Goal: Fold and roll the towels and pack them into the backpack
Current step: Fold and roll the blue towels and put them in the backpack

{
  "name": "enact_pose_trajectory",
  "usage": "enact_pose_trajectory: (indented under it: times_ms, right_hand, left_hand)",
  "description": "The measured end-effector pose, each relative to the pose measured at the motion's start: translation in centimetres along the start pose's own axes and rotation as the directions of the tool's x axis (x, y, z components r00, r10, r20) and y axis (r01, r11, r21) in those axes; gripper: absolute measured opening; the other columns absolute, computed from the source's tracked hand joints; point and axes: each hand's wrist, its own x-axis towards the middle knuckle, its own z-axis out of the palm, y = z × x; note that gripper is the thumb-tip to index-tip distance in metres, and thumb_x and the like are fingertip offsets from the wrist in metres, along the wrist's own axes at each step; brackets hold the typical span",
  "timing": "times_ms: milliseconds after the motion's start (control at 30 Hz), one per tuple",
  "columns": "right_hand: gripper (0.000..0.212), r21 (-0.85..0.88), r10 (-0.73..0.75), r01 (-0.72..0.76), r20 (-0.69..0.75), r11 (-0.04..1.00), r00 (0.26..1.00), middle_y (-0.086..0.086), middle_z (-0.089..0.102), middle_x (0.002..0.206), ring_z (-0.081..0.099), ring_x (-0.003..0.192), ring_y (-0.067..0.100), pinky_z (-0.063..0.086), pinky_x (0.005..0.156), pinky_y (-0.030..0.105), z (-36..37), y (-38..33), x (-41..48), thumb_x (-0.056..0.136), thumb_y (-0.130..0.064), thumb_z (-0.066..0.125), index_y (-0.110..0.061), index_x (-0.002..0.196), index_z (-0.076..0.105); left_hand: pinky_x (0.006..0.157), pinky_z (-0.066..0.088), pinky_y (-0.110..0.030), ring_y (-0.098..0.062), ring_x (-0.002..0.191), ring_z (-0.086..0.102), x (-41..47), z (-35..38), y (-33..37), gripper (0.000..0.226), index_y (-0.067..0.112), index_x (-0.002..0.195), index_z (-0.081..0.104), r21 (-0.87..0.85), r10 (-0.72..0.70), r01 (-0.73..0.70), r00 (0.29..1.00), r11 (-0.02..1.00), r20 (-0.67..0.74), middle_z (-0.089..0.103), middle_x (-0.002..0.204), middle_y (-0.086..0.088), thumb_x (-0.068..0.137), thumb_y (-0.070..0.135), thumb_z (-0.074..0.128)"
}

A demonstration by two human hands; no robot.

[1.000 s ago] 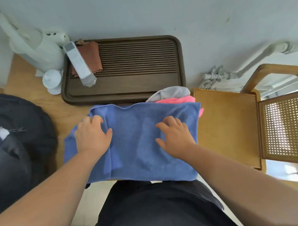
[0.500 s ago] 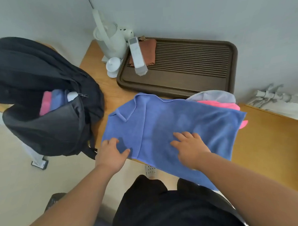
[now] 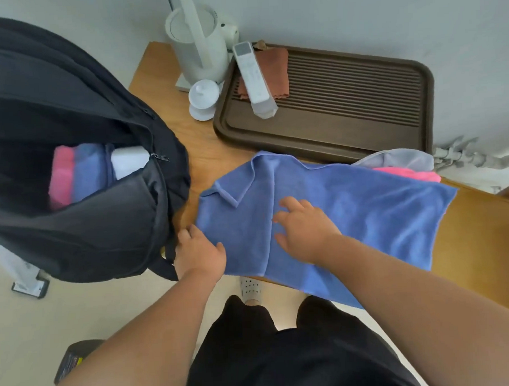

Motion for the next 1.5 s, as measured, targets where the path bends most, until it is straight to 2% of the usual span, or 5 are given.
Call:
enact_pose_trajectory:
  times_ms: [167, 433, 833, 1267, 1500]
  right_hand:
    - [0.042, 0.004, 0.007, -0.008, 0.099, 1.000, 0.995, 0.008, 0.012, 0.161, 0.046, 0.122, 0.035, 0.046, 0.094, 0.044, -1.6, -6.4, 5.7, 0.098, -0.034, 0.048, -0.025, 0.139, 0.048]
    - [0.014, -0.093, 0.104, -0.087, 0.202, 0.992, 0.974, 0.003, 0.043, 0.121, 0.057, 0.080, 0.023, 0.046, 0.068, 0.037, -1.3, -9.2, 9.7, 0.099, -0.026, 0.051, -0.014, 0.098, 0.058]
    - [0.038, -0.095, 0.098, -0.119, -0.209, 0.988, 0.973, -0.006, 0.028, 0.150, 0.054, 0.107, 0.030, 0.047, 0.084, 0.042, -10.7, -7.6, 7.9, 0.091, -0.024, 0.054, -0.011, 0.126, 0.055]
    - [0.063, -0.072, 0.000, -0.024, -0.308, 0.997, 0.951, -0.011, 0.015, 0.163, 0.053, 0.124, 0.027, 0.051, 0.092, 0.046, -13.8, -7.5, 8.2, 0.092, -0.036, 0.057, -0.011, 0.147, 0.041]
    - [0.041, 0.034, -0.010, 0.023, -0.332, 0.999, 0.943, -0.013, 0.021, 0.161, 0.058, 0.114, 0.028, 0.051, 0.088, 0.042, -11.2, -1.6, 4.9, 0.091, -0.035, 0.055, -0.015, 0.127, 0.054]
  left_hand:
    - [0.087, 0.052, -0.048, -0.034, 0.109, 0.058, 1.9, -0.5, -1.0, 0.037, 0.012, 0.119, 0.051, -0.074, 0.043, -0.041, 0.999, 0.996, 0.033, 0.057, 0.120, -0.010, 0.094, 0.039, 0.057]
    - [0.054, 0.035, -0.031, -0.023, 0.063, 0.048, 1.8, -3.5, -1.3, 0.029, 0.020, 0.069, 0.037, -0.335, 0.285, -0.236, 0.953, 0.912, 0.106, 0.051, 0.069, -0.001, 0.087, 0.021, 0.060]
    - [0.057, 0.033, -0.032, -0.019, 0.061, 0.041, 0.1, -9.5, -0.9, 0.011, 0.015, 0.072, 0.048, -0.608, 0.454, -0.253, 0.868, 0.752, 0.201, 0.049, 0.067, -0.004, 0.080, 0.013, 0.054]
    - [0.050, 0.036, -0.030, -0.012, 0.048, 0.039, -0.7, -14.0, -2.6, 0.009, 0.007, 0.072, 0.055, -0.556, 0.465, -0.405, 0.884, 0.726, -0.036, 0.044, 0.049, 0.005, 0.070, 0.008, 0.064]
    - [0.052, 0.036, -0.026, -0.008, 0.050, 0.040, -2.5, -11.2, 0.6, 0.011, 0.013, 0.075, 0.058, -0.521, 0.510, -0.434, 0.860, 0.735, 0.003, 0.049, 0.055, 0.004, 0.072, 0.006, 0.065]
